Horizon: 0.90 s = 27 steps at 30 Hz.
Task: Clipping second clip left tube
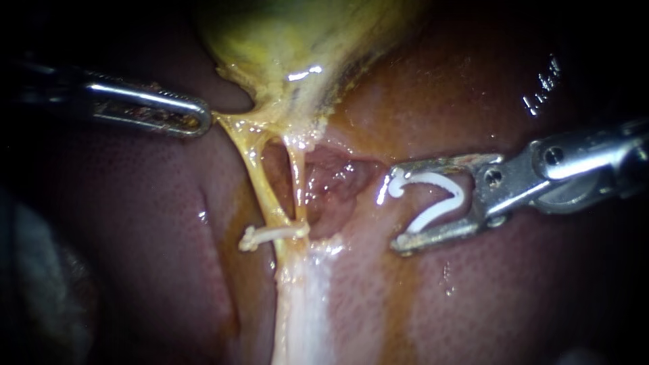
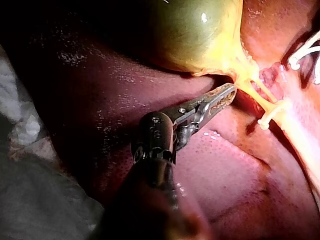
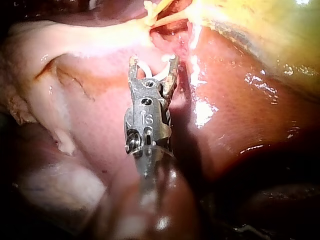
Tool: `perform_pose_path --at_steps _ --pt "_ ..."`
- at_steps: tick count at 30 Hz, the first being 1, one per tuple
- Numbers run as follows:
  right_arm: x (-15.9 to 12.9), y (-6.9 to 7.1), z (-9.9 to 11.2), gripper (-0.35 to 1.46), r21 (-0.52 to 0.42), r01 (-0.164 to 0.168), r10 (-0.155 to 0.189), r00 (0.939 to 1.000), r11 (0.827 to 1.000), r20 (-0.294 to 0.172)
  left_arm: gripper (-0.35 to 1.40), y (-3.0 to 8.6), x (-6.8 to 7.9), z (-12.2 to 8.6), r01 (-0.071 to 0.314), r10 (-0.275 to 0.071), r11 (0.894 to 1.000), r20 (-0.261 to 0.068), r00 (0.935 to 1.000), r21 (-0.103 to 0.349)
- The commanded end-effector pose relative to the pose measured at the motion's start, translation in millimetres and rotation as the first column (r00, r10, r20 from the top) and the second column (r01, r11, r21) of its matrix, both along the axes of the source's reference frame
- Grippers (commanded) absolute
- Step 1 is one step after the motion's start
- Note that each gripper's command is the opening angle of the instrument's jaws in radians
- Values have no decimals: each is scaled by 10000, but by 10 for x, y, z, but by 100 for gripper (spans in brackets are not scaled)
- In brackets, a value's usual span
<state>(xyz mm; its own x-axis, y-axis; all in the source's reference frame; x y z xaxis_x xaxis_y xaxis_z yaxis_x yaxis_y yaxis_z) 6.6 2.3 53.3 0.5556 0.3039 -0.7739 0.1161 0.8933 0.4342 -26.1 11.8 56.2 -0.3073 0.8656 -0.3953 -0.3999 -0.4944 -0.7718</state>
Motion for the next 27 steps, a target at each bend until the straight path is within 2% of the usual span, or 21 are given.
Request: perform_pose_path --at_steps 1,3,8,13,19,27 --pt "4 -1 -1 50 61 28 -27 10000 10000 -77 -35 0 0 0 5 -5 10000 -5 10000 -3" --pt "14 -3 -5 50 44 53 -53 9999 10000 -117 -35 0 -1 1 14 -14 10000 -11 10000 -4" --pt "36 -5 -9 50 704 -355 358 9994 9969 -29 -35 0 -1 1 26 -26 10000 -18 10000 -5" --pt "49 -5 -7 50 1546 -733 722 9973 9853 123 -35 -1 -2 0 34 -34 10000 -23 10000 -5" --pt "69 -4 -3 50 2569 -1198 1174 9928 9590 244 -35 -1 -2 -1 45 -45 10000 -30 10000 -4" --pt "93 0 3 50 3538 -1559 1590 9871 9222 205 -35 -3 -3 -3 62 -62 10000 -41 10000 -3"
